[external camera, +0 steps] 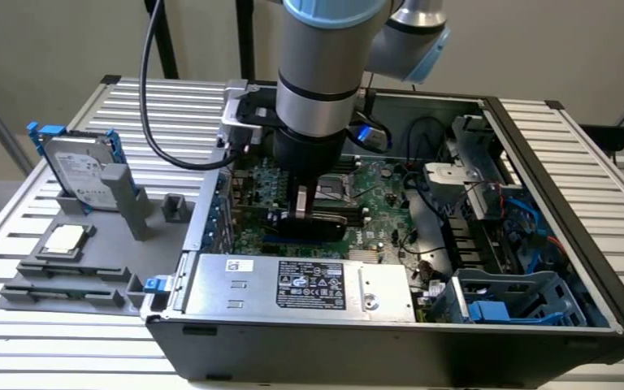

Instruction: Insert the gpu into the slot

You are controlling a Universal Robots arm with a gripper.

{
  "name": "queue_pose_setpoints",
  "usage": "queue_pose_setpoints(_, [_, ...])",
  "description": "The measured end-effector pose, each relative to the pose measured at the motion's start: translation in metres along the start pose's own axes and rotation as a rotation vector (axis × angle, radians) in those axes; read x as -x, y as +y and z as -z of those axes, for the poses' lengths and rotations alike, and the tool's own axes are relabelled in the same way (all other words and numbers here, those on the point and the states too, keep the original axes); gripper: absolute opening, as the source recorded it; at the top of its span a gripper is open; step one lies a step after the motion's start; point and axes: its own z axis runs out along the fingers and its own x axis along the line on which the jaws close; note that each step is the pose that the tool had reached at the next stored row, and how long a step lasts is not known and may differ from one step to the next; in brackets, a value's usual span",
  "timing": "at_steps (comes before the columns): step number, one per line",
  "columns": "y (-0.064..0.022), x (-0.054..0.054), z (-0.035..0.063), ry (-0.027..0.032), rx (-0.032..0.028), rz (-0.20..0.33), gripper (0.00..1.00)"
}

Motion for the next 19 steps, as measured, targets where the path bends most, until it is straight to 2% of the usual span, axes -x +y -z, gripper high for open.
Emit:
queue_pose_setpoints(6, [0.0000, -0.0002, -0.0012, -0.0057, 0.0013, 0.000, 0.26])
queue_pose_setpoints(15, [-0.0002, -0.0003, -0.0037, -0.0080, 0.0031, 0.000, 0.26])
queue_pose_setpoints(19, [-0.0002, -0.0003, -0.0038, -0.0085, 0.0074, 0.000, 0.26])
